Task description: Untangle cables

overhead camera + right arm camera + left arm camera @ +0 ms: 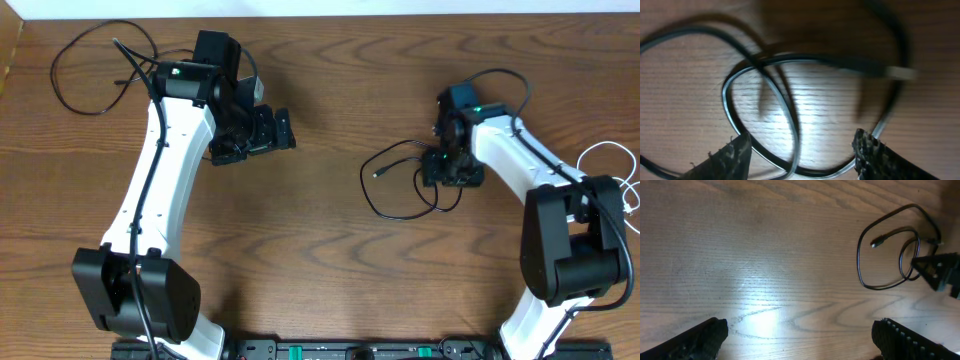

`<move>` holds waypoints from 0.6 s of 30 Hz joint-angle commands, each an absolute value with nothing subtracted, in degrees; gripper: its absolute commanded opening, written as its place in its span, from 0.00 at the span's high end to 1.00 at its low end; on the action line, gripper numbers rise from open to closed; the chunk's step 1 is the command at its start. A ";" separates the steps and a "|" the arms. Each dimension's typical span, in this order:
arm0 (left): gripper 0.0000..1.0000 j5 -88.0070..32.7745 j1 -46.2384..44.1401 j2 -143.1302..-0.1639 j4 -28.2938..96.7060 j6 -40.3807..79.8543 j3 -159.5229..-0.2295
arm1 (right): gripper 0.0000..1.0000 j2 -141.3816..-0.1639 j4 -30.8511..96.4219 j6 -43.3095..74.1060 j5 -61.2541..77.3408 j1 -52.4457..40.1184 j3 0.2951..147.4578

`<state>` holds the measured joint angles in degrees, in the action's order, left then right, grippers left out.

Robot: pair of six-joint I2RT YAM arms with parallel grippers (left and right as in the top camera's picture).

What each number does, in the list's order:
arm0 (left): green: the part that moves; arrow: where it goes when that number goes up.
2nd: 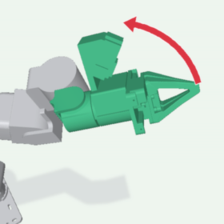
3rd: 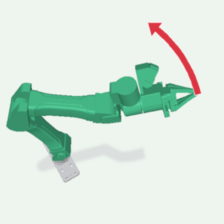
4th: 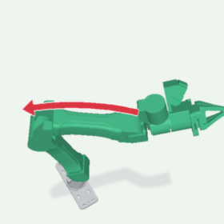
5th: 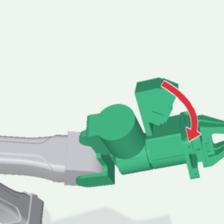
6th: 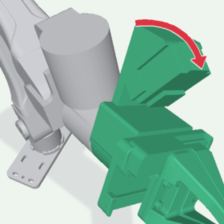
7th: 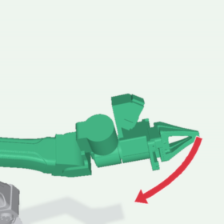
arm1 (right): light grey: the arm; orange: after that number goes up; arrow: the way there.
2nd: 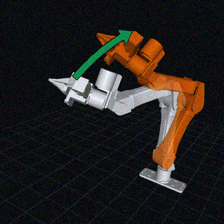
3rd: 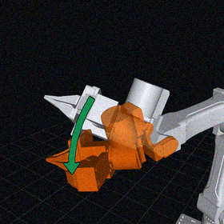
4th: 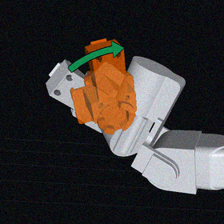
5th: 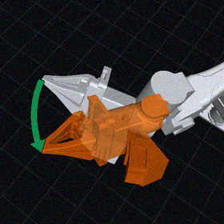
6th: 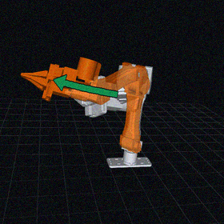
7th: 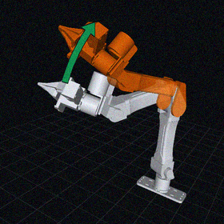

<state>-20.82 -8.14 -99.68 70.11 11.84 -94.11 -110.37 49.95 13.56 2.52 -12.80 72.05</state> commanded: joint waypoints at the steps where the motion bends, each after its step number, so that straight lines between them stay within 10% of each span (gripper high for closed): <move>1: 0.02 -20.27 -8.12 -100.01 70.22 11.92 -93.95 | 0.44 -111.37 47.92 13.23 1.87 -13.72 70.11; 7: 0.02 -20.27 -8.12 -100.01 70.22 11.92 -93.95 | 0.52 -111.39 42.41 13.23 0.27 -13.72 66.30; 13: 0.02 -20.27 -8.12 -100.01 70.19 11.92 -93.95 | 0.99 -111.39 41.50 13.23 -1.19 -13.78 65.87; 18: 0.02 -20.27 -8.12 -100.01 70.19 11.92 -93.95 | 0.99 -111.39 41.41 13.26 -1.23 -14.61 65.87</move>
